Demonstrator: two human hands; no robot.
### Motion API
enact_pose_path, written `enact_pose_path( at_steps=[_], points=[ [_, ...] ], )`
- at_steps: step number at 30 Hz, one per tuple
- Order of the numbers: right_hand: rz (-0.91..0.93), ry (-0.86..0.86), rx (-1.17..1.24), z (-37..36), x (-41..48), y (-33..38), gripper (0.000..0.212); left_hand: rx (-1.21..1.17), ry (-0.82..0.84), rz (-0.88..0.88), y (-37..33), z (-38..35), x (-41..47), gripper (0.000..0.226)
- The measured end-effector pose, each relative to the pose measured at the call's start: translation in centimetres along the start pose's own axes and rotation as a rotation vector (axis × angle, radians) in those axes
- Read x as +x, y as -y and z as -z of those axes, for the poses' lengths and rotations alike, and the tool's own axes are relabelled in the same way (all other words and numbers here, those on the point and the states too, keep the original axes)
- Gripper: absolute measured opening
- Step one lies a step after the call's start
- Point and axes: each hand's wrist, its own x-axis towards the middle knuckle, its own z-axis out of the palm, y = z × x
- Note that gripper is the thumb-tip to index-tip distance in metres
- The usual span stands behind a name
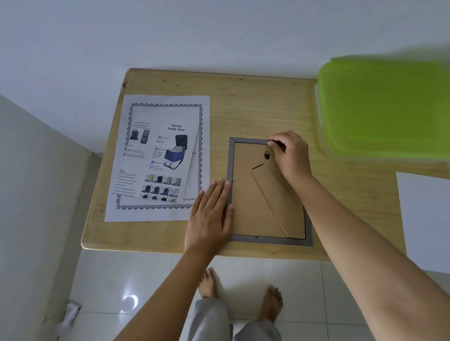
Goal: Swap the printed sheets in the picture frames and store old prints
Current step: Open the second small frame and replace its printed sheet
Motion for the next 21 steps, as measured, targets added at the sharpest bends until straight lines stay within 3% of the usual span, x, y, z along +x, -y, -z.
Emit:
enact_pose_path(
  at_steps=[6, 12, 21],
  points=[
    [-0.034, -0.124, 0.02, 0.8, -4.5, 2.1, 0.023, -0.001, -0.004, -0.011, 0.1, 0.0, 0.0, 0.051],
    [-0.238, -0.037, -0.117, 0.0, -10.5, 3.3, 0.054, -0.007, 0.015, -0.012, 0.1, 0.2, 0.0, 0.054],
    [-0.318, -0.083, 0.025, 0.6, -9.5, 3.8, 0.049, -0.031, 0.108, -0.025, 0.4, 0.8, 0.1, 0.064]
  ],
)
